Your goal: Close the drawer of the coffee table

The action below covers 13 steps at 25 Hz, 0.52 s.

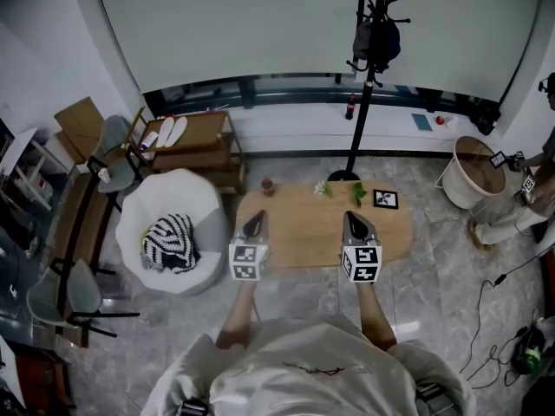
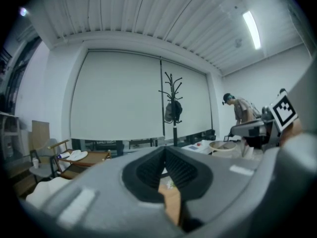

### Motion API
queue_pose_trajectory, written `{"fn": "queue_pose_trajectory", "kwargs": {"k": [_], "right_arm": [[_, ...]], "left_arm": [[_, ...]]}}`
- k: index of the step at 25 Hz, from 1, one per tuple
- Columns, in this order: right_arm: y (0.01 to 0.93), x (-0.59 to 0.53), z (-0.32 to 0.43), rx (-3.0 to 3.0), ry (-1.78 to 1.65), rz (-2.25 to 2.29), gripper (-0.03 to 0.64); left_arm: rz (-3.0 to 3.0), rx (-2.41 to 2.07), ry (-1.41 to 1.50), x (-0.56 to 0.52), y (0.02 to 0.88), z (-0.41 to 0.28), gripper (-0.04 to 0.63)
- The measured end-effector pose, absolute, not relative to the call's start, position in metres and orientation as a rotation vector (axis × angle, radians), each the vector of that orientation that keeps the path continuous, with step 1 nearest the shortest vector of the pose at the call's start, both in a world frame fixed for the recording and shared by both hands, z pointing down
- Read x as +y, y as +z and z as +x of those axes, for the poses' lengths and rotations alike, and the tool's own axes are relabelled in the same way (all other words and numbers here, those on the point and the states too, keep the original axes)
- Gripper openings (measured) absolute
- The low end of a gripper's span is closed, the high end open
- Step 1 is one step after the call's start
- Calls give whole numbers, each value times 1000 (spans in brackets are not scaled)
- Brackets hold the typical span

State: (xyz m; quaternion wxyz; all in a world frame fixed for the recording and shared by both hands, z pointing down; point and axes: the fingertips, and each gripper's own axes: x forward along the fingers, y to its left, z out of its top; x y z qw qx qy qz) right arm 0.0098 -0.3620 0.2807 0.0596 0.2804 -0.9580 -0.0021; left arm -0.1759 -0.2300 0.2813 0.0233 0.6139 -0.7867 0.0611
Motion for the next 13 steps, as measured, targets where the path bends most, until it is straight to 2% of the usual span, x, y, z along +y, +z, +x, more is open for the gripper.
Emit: {"fn": "queue_pose_trajectory", "kwargs": {"k": [13], "right_arm": [[274, -367, -4, -2922, -38, 824, 6]], "left_arm": [[1926, -2432, 199, -241, 286, -179, 0]]}}
